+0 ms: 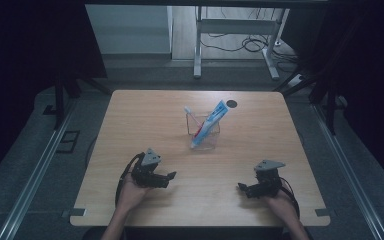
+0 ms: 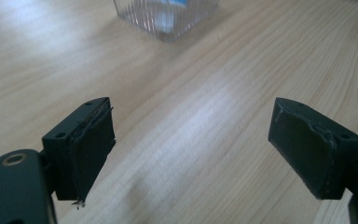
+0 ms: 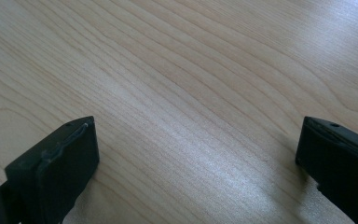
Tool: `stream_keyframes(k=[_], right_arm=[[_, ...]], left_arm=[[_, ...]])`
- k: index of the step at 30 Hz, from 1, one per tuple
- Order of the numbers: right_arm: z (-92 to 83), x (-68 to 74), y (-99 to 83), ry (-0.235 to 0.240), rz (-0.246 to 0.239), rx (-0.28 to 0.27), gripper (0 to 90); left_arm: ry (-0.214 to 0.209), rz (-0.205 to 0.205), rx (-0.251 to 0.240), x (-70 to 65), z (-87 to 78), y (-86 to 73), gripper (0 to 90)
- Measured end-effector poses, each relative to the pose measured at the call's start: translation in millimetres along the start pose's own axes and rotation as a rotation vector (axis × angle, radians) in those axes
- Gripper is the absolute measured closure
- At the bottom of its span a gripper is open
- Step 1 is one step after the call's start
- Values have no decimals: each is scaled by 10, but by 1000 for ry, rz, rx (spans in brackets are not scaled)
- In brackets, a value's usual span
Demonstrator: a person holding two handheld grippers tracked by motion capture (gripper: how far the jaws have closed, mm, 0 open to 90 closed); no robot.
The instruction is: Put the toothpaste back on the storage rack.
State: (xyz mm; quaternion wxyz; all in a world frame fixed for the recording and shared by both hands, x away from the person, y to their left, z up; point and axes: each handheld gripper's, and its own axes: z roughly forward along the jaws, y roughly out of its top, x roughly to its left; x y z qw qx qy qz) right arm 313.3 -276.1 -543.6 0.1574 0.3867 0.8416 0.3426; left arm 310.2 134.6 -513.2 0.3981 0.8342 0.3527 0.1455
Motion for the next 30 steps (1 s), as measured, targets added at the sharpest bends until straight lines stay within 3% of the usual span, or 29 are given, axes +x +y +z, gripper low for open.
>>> stream_keyframes(k=[17, 19, 30], right_arm=[[1, -1, 0, 0, -1, -2, 0], [1, -1, 0, -1, -1, -2, 0], [1, -2, -1, 0, -1, -1, 0]], left_arm=[[14, 39, 120, -104, 206, -213, 141], [0, 24, 114, -103, 217, -221, 138], [-1, 25, 118, -99, 224, -216, 131]])
